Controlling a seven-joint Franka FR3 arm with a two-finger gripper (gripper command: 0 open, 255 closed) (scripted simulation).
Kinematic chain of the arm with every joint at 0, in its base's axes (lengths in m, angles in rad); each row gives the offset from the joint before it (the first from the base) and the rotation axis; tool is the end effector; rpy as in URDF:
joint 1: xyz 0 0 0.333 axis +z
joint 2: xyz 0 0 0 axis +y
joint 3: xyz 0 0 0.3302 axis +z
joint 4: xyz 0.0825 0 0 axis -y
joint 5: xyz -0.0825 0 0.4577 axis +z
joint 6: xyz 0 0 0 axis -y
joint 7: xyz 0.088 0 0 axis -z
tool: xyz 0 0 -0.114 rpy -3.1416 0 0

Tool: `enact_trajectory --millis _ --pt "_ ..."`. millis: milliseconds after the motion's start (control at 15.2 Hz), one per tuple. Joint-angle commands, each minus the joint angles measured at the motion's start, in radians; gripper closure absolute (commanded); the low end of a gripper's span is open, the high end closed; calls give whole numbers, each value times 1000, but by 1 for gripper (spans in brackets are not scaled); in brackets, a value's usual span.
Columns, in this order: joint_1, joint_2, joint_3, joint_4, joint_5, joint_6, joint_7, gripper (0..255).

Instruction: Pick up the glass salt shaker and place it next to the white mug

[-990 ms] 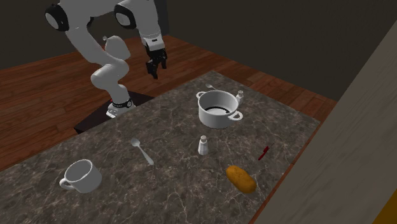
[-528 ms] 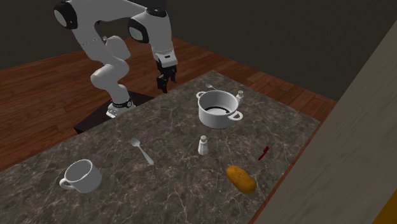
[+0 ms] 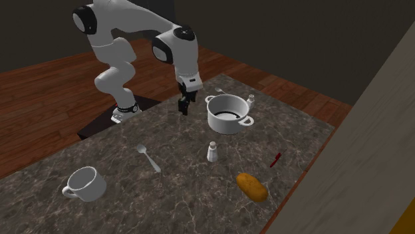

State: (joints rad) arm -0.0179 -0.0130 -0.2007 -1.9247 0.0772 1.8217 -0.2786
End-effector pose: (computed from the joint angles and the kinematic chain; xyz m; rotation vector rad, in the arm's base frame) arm 0.6014 -0.1270 0.4676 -3.0430 -0.0572 0.1046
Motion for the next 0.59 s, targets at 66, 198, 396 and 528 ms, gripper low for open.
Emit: enact_trajectory --millis 66,198,396,528 --pt "-13 124 -12 112 16 -3 -31 0" --pt "-25 209 -18 193 29 -10 -49 0" --pt "-47 339 -22 329 47 -30 -73 0" --pt "-65 430 -22 433 59 -52 -86 0"
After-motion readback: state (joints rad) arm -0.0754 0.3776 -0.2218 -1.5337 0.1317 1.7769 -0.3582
